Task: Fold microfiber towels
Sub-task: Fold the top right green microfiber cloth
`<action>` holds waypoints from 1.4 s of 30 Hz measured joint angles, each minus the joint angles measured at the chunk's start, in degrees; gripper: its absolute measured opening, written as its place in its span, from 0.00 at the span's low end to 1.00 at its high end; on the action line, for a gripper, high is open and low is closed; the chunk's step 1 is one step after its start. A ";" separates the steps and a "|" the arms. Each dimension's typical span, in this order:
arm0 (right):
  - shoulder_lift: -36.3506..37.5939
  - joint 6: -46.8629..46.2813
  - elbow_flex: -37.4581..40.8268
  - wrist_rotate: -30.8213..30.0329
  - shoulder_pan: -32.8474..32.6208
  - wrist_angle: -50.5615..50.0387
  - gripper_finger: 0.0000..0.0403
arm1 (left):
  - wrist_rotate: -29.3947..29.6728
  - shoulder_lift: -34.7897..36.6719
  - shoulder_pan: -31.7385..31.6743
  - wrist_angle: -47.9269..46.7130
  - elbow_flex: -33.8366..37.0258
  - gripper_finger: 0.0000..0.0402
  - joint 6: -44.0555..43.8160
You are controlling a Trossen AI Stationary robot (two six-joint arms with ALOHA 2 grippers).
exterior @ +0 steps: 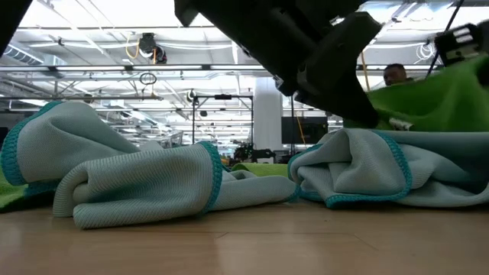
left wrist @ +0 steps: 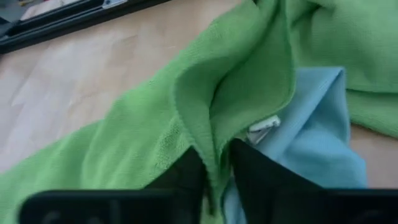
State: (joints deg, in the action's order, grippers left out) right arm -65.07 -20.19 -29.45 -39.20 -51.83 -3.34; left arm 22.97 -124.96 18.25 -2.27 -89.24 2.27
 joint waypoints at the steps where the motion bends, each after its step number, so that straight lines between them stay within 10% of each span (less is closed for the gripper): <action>1: 0.82 0.43 0.00 -1.46 0.00 -0.07 0.01 | 1.16 0.28 0.24 0.16 -0.01 0.29 0.00; 12: 7.49 3.44 -0.02 -8.94 3.38 -0.30 0.00 | 17.01 8.40 3.62 -11.43 -0.08 0.59 1.46; 23: 7.34 4.07 0.00 -8.59 4.50 -0.80 0.00 | 15.64 8.76 3.28 -13.91 3.19 0.50 -1.53; 42: 7.34 2.97 0.00 -8.42 4.50 -1.41 0.00 | 10.99 8.33 3.23 18.57 20.58 0.37 -12.52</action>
State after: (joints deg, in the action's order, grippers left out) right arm -57.74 -17.22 -29.45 -47.62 -47.33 -4.75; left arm 33.96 -116.64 21.47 16.30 -68.66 -10.25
